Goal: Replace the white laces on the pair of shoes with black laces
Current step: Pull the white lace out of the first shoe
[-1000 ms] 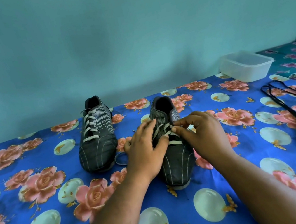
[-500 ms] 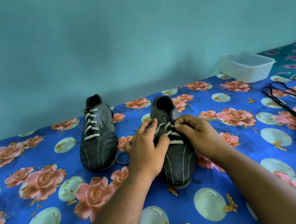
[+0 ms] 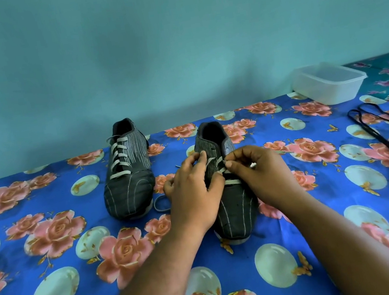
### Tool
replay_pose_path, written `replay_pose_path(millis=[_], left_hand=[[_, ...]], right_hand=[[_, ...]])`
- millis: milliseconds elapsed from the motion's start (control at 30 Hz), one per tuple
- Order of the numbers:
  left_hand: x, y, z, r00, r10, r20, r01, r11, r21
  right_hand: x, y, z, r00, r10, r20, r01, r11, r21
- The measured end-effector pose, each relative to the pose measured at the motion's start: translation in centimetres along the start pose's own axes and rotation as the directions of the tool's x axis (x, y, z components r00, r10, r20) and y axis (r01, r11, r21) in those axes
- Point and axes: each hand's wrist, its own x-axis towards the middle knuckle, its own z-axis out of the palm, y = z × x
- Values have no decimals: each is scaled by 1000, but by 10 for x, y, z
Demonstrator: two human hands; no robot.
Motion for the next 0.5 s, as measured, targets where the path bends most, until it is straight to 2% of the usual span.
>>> replay_pose_path(millis=[100,200,267,333,433,500], left_hand=[[1,0,1,1000,-12,5,12,1000,-28],[1,0,-2,1000,-12,12,13,999,-31],[1,0,-2,1000,-16,16,17,1000,-24],[1,0,-3,1000,-23,17,23,1000,-17],[1,-2,-3,999,-24,22,24,1000,-2],[1,-2,-3,999,-29,26,29,1000,-7]], right_hand=[[0,-1,-2,999,24,41,-25,999,21],[1,-1,-5,978,123,169,-158,963,219],[2,-1,-6,971,139,193,-192,939,287],[3,0,-4,982,103,161,-137,967,215],[1,2,-1,999,-17,47,18,999,-32],[1,3,-2,998,-55,-17,54,997,-48]])
